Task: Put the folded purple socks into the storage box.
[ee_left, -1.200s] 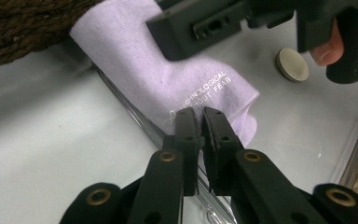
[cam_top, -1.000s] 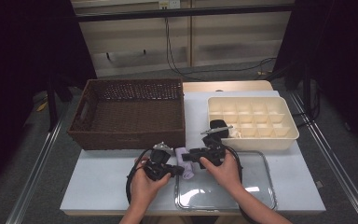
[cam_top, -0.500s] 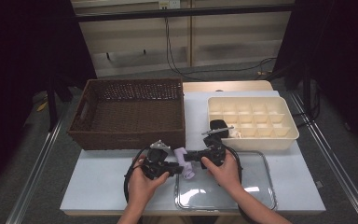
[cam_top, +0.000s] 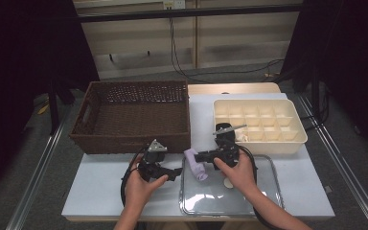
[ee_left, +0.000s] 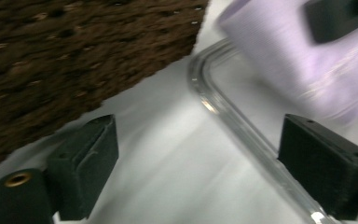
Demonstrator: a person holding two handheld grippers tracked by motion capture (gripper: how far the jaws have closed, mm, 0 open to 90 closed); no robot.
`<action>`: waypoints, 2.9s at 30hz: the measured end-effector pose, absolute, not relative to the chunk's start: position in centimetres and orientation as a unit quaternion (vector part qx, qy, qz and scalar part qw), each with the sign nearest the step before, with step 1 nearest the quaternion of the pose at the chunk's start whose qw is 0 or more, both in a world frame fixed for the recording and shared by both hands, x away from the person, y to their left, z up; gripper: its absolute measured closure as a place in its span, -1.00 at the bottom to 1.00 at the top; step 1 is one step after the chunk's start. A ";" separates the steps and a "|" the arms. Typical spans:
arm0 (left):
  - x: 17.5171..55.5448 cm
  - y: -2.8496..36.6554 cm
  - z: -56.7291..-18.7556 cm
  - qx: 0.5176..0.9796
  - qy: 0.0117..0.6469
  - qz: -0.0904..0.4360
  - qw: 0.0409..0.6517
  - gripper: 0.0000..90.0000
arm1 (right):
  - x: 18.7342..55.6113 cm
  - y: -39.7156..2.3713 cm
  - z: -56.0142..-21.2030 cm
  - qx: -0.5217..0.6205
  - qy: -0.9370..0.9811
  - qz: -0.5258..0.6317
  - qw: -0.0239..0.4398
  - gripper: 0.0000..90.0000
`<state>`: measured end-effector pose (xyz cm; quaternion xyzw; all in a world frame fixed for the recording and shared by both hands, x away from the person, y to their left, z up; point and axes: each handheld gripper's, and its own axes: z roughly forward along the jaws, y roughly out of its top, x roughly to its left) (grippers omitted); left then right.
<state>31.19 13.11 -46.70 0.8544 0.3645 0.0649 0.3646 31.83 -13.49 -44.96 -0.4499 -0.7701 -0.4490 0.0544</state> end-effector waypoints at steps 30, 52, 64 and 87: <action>31.3 14.9 -48.9 0.872 0.313 0.116 0.358 -0.95 | 32.9 -18.6 -40.7 -0.452 -0.780 -0.432 0.015 0.69; 31.3 14.8 -49.0 0.871 0.313 0.119 0.360 -0.96 | 34.8 -22.5 -36.8 -0.472 -0.775 -0.418 -0.034 0.68; 31.3 14.8 -49.0 0.872 0.312 0.121 0.358 -0.96 | 35.8 -24.4 -36.5 -0.491 -0.770 -0.406 -0.048 0.68; 31.3 14.8 -49.0 0.872 0.313 0.119 0.358 -0.96 | 37.0 -28.2 -36.6 -0.522 -0.759 -0.379 -0.084 0.68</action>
